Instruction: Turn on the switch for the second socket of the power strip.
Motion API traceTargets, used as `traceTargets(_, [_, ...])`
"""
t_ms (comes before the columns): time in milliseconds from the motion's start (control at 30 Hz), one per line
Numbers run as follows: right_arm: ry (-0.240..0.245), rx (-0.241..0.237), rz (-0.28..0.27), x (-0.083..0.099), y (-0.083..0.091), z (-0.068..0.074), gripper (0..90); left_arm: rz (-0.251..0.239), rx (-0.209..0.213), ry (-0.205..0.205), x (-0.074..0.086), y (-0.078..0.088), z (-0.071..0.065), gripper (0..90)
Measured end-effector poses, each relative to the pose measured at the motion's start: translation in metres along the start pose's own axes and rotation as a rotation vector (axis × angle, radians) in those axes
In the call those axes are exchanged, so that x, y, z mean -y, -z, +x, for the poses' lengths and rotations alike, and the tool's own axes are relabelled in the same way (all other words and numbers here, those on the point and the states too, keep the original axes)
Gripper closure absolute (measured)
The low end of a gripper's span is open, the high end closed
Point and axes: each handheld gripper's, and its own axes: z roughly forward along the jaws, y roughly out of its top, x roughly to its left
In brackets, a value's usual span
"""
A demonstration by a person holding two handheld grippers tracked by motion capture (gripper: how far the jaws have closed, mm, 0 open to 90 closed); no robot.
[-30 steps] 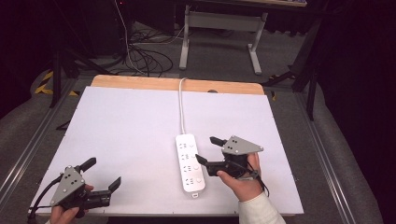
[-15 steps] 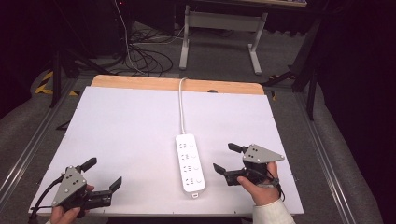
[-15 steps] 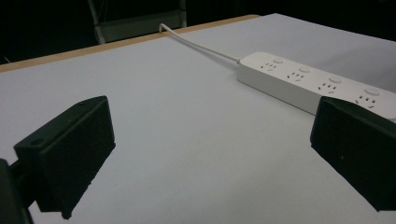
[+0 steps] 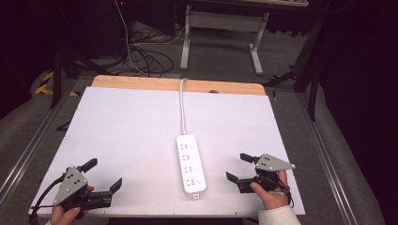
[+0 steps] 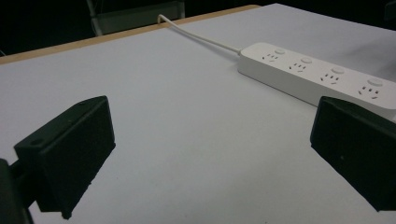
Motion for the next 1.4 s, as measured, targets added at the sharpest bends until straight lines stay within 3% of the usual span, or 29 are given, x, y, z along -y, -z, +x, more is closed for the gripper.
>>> traceTargets(300, [-0.006,0.042,0.06,0.022,0.007,-0.004,13.0,0.011,0.012,-0.012,0.003,-0.001,0.001,0.4])
traceTargets(633, [-0.009,0.053,0.139,0.038,0.01,-0.001,14.0,0.006,0.008,-0.019,0.004,-0.003,0.001,0.4])
traceTargets(1100, [0.056,0.09,0.043,0.027,0.016,0.004,17.6,-0.039,-0.02,-0.013,0.006,-0.003,0.005,0.3])
traceTargets(1267, [0.053,0.088,0.064,0.029,0.015,0.003,17.1,-0.035,-0.03,-0.016,0.006,-0.003,0.004,0.3])
traceTargets(1400, [0.046,0.089,0.069,0.029,0.014,0.003,17.0,-0.018,-0.015,-0.011,0.005,-0.004,0.003,0.3])
